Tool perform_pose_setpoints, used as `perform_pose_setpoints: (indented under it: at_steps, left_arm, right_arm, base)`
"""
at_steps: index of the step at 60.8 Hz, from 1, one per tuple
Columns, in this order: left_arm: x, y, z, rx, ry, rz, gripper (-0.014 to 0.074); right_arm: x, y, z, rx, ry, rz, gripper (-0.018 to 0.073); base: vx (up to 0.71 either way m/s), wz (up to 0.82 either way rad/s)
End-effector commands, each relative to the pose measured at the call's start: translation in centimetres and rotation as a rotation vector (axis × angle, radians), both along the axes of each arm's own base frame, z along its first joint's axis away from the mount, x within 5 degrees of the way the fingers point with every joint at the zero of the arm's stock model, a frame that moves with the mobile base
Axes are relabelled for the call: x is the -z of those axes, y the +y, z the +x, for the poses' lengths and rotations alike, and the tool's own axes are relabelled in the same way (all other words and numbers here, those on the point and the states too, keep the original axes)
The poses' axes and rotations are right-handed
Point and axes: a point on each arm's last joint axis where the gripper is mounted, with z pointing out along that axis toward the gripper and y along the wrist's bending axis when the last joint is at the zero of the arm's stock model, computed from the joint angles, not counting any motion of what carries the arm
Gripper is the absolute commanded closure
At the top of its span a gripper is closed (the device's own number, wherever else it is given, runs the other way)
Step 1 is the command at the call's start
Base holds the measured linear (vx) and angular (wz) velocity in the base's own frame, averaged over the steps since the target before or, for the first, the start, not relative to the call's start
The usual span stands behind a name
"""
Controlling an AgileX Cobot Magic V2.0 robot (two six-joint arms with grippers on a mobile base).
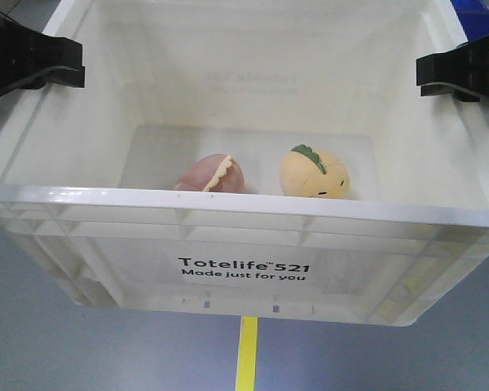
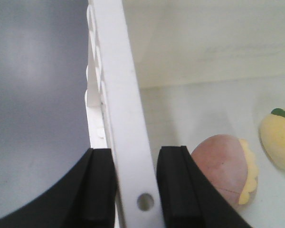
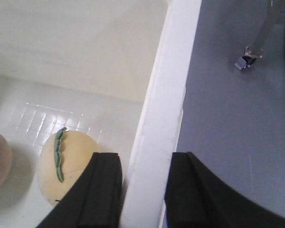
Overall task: Place moving items into box and shelve
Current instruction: 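Hold the crate steady with both grippers while the base drives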
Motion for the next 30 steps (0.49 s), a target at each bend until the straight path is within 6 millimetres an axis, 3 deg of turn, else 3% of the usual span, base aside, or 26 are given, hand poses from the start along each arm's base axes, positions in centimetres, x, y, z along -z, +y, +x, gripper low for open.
perform_pose_setpoints:
  at_steps: [1,30]
  left_arm:
    - [-3.75,0.12,-0.82,-0.006,-0.211,-0.086,0.0603]
    - [-3.75,0.12,-0.82,-0.006,-0.211,-0.086,0.0603]
  right_arm:
    - [-2.95,-0.38,-0.11,0.0,-0.204,0.007,0.0564]
    - [-2.95,-0.38,-0.11,0.0,-0.204,0.007,0.0564]
  base:
    - [0.44,0.06]
    - [0.44,0.07]
